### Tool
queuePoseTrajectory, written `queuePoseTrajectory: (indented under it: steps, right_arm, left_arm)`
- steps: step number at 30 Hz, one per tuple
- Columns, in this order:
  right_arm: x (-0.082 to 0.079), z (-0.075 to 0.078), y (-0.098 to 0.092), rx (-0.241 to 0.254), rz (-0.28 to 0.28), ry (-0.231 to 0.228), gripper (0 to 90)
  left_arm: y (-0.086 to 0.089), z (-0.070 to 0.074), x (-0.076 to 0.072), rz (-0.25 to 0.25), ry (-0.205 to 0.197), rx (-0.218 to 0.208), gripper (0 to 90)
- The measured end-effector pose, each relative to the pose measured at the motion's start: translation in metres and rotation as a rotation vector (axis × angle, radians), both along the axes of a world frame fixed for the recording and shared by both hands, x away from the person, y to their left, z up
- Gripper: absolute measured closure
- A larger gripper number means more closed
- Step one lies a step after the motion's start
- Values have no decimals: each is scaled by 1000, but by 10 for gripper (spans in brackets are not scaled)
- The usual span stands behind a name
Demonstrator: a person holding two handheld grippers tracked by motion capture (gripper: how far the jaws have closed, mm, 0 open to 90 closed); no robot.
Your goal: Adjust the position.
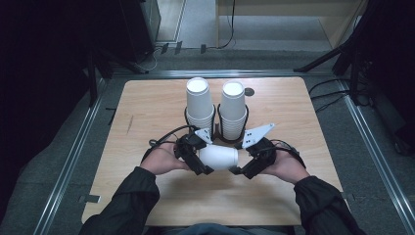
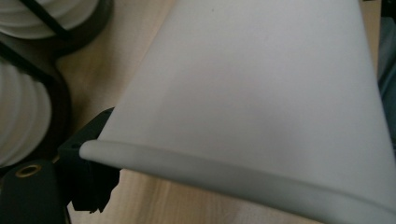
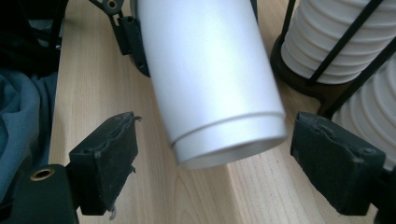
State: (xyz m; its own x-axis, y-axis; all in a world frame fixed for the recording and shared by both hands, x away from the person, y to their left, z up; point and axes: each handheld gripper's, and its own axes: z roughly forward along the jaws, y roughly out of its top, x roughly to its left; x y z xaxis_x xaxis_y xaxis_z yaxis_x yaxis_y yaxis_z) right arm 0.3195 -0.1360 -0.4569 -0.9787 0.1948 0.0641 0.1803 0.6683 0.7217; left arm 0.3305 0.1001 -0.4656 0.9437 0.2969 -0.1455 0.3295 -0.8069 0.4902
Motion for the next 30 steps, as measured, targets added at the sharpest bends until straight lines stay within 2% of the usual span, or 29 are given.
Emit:
queuePoseTrajectory:
  steps: [3, 9, 12, 13, 17, 19, 26, 29, 30]
  right_arm:
    - [-1, -2, 4, -13, 14, 2, 153]
    - [-2, -7, 14, -42, 48, 4, 153]
    - [-2, -9, 17, -55, 57, 18, 153]
    - [-2, -12, 21, -74, 67, 21, 160]
    - [-2, -14, 25, -100, 72, 21, 169]
    - [-3, -15, 29, -113, 87, 19, 201]
    - [-4, -15, 30, -119, 96, 24, 231]
    - [-3, -14, 30, -104, 102, 29, 231]
    - [-3, -13, 30, -101, 101, 33, 229]
  left_arm:
    - [-4, -1, -1, -14, 20, 10, 89]
    - [-10, -2, -4, -36, 16, 18, 88]
    - [-12, -3, -6, -45, 2, 30, 88]
    - [-14, -3, -8, -56, -17, 39, 88]
    - [-17, -3, -9, -67, -11, 41, 88]
    - [-19, -4, -10, -79, -21, 49, 88]
    - [-18, -4, -10, -81, -15, 51, 86]
    - [-15, -4, -8, -67, 25, 32, 80]
    - [-15, -4, -9, -59, 21, 23, 75]
